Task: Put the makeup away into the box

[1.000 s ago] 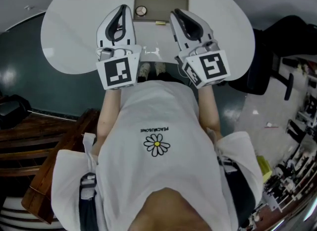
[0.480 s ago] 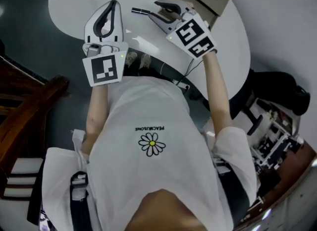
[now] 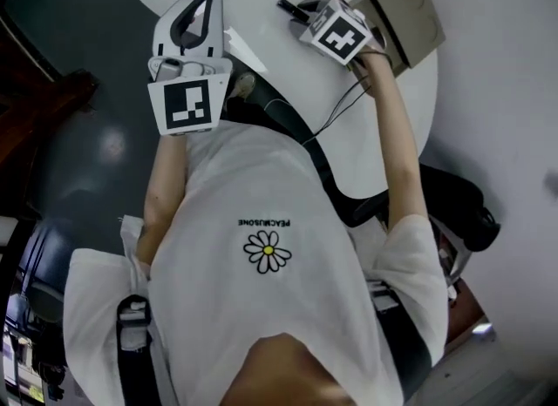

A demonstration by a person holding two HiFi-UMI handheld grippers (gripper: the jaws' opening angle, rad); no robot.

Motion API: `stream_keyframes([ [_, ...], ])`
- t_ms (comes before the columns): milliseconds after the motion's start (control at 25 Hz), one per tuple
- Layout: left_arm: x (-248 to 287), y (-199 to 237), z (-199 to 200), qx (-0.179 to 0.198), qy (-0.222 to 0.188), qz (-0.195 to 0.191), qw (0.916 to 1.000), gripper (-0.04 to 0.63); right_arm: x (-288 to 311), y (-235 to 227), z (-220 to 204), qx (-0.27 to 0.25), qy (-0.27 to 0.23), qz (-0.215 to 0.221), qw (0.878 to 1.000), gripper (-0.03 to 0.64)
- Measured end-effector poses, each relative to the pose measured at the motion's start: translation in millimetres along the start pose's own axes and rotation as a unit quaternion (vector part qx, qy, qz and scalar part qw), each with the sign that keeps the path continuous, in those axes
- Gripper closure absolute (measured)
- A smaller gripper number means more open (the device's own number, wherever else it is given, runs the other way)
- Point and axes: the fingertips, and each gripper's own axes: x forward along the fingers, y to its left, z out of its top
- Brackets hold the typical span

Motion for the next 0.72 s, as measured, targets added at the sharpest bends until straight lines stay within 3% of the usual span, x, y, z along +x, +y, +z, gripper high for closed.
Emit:
stream_keyframes([
  [160, -2, 4, -11, -0.007, 0.012, 0.022, 0.9997, 0.577, 13, -6, -22, -0.004, 0.031, 0.002, 1.000, 0.496],
  [480, -8, 24, -13, -0.021, 0.006, 0.029, 0.9993, 0.577, 18, -4, -10, -0.014, 0.048, -0.001, 0.999, 0.507],
  [600, -6, 19, -3, -0.026, -0.004, 0.019, 0.9995, 0.577, 11, -3, -5, -0.008, 0.030, -0.017, 0.999, 0.508],
  [720, -5, 9, 6, -0.043, -0.013, 0.000, 0.9990, 0.577, -12, -2, 8, 0.010, -0.030, -0.051, 0.998, 0.508],
])
